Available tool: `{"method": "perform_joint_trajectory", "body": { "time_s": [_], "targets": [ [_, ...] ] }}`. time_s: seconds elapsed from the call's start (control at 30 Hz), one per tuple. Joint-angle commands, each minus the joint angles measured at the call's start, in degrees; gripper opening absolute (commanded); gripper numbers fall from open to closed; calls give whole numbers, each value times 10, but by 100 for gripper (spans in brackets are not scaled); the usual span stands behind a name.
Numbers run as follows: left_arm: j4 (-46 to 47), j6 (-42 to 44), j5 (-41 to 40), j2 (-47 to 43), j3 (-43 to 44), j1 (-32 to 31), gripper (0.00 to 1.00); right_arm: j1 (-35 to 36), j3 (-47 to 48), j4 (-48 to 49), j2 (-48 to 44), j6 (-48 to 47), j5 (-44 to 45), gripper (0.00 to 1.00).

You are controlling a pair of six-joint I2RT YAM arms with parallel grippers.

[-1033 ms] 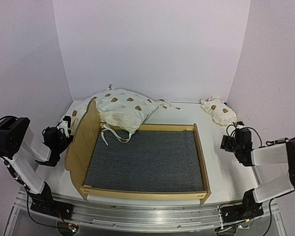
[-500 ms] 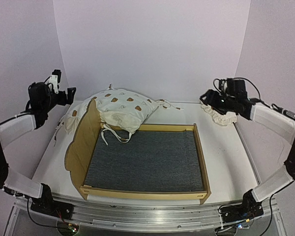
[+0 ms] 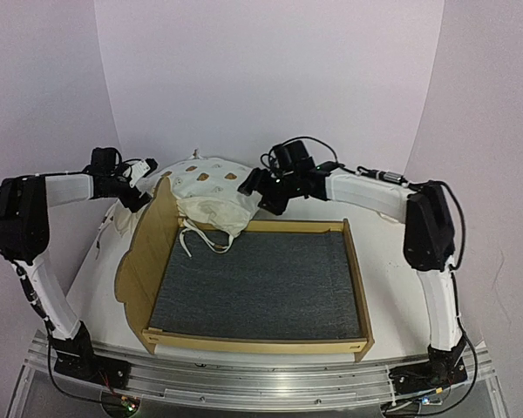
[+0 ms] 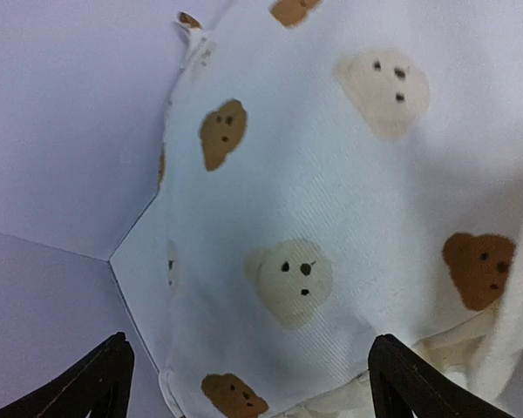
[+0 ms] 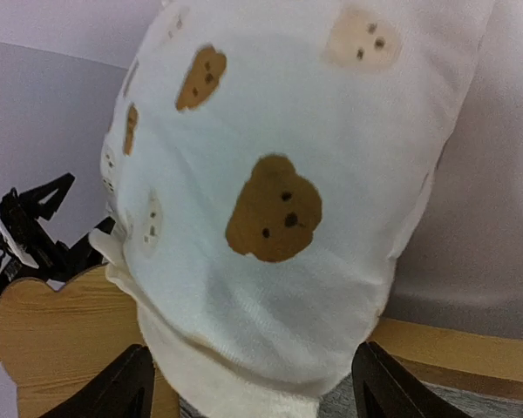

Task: Set up the pet bed

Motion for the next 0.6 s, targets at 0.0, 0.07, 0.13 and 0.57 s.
{"method": "perform_joint_trajectory", "body": {
  "time_s": [0.0,0.07,0.13,0.57],
  "targets": [
    [-63,126,-13,89,90,8,94,29,97,-14,77,38,-19,79],
    [-56,137,-19,125,116,8,95,36,119,-14,106,42,-19,79],
    [-48,146,-23,146,129,7,95,38,121,-13,122,48,-17,75],
    [9,77,-57,182,162,-10,4,23,108,-13,79,0,21,0]
  ]
}}
